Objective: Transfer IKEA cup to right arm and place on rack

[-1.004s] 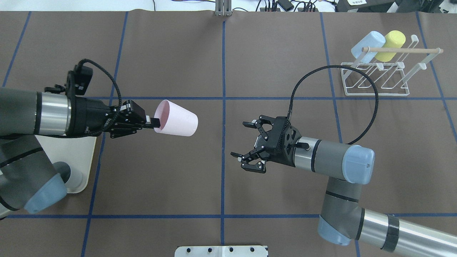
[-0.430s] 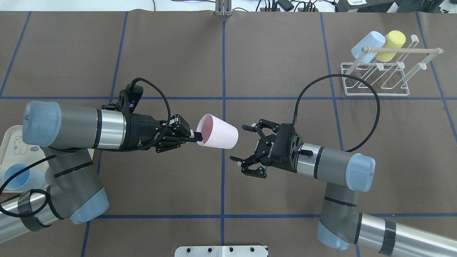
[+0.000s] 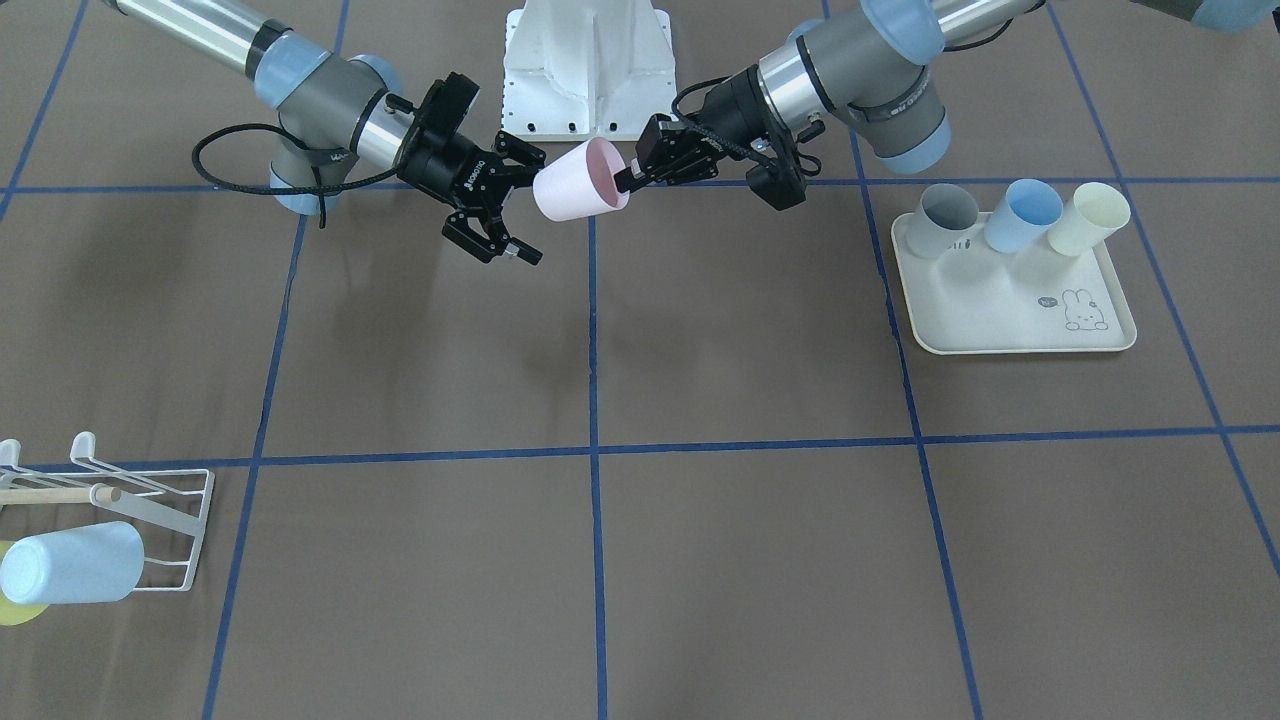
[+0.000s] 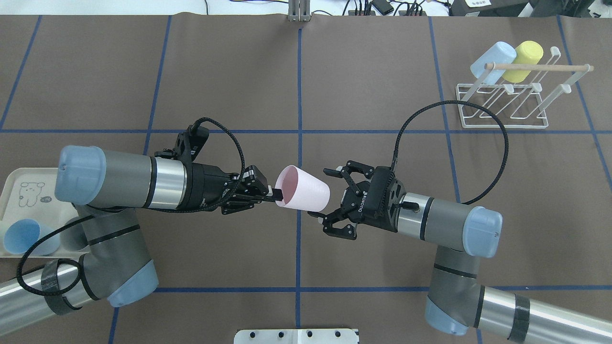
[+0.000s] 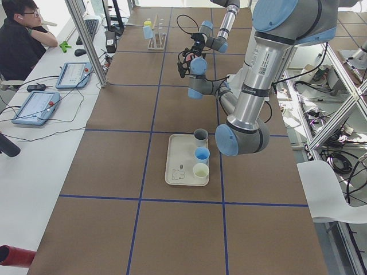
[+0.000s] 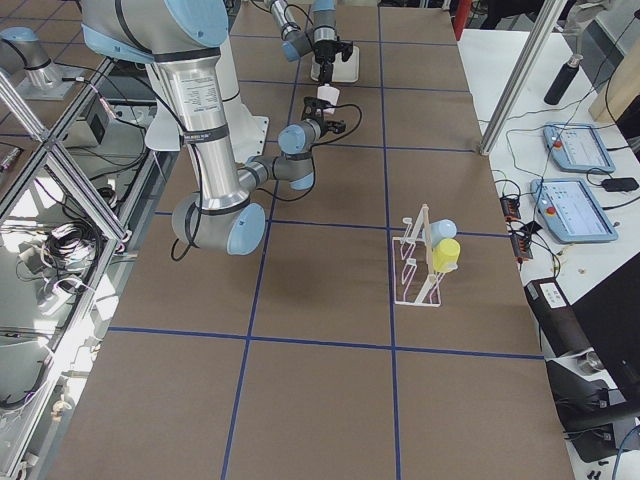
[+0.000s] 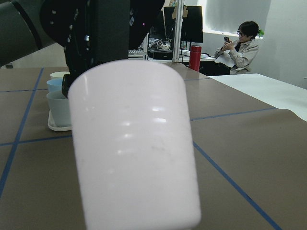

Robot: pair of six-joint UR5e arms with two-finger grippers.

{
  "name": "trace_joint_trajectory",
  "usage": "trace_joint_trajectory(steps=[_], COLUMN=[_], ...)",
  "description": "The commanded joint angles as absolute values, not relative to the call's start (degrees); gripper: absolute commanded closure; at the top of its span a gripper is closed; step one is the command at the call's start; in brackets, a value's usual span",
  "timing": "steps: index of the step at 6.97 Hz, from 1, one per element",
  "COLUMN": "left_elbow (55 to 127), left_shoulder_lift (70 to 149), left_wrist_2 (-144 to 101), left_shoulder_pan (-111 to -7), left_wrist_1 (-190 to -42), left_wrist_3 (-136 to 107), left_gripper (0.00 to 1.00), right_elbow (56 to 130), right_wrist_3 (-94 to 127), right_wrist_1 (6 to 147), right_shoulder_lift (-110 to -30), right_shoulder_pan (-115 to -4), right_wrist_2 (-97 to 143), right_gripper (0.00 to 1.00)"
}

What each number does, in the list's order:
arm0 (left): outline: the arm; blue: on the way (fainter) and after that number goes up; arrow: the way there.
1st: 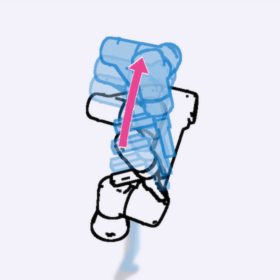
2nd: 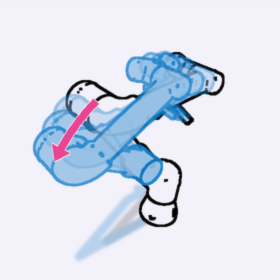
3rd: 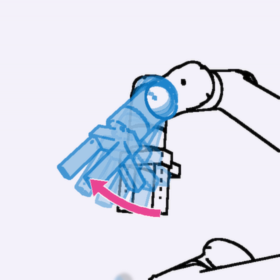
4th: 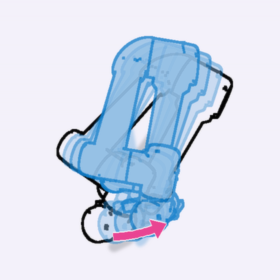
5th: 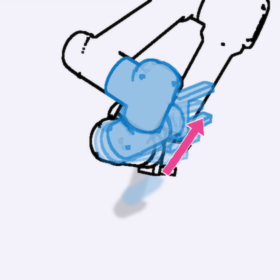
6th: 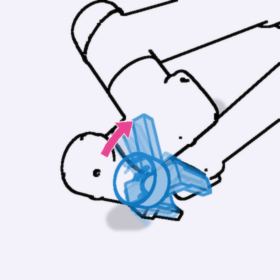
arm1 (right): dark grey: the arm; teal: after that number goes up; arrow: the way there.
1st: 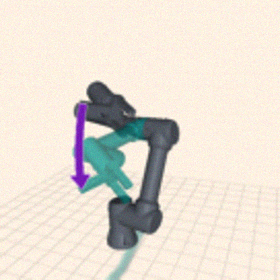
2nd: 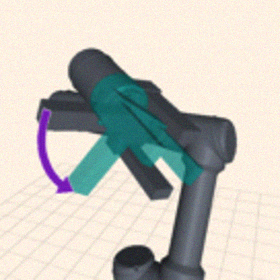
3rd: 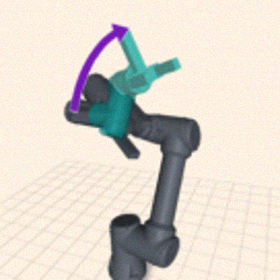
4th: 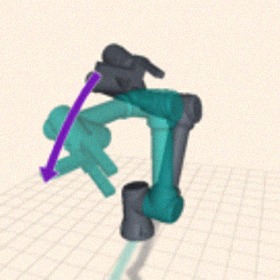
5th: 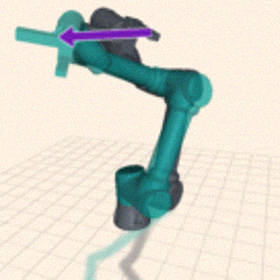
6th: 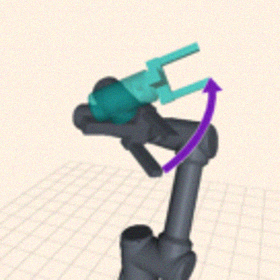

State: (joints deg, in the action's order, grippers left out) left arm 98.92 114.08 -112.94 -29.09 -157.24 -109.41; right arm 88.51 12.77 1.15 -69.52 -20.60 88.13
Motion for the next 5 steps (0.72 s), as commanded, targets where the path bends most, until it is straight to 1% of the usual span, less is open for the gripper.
trace_joint_trajectory(steps=[1, 4, 5], left_elbow=[96.08, 95.10, 94.92], left_shoulder_lift=[115.83, 116.28, 116.28], left_wrist_2=[-112.94, -112.94, -112.94], left_shoulder_pan=[-29.00, -29.00, -29.00], left_wrist_1=[-157.32, -157.32, -157.32], left_wrist_3=[-109.34, -109.25, -109.25], left_gripper=[1.00, 1.00, 1.00], right_elbow=[88.59, 88.68, 88.68], right_wrist_3=[12.74, 12.83, 12.75], right_wrist_1=[1.14, 1.06, 1.14], right_shoulder_lift=[-69.52, -69.26, -69.08], right_shoulder_pan=[-20.13, -20.13, -20.04], right_wrist_2=[88.15, 88.15, 88.15], right_gripper=[0.01, 0.02, 0.08])
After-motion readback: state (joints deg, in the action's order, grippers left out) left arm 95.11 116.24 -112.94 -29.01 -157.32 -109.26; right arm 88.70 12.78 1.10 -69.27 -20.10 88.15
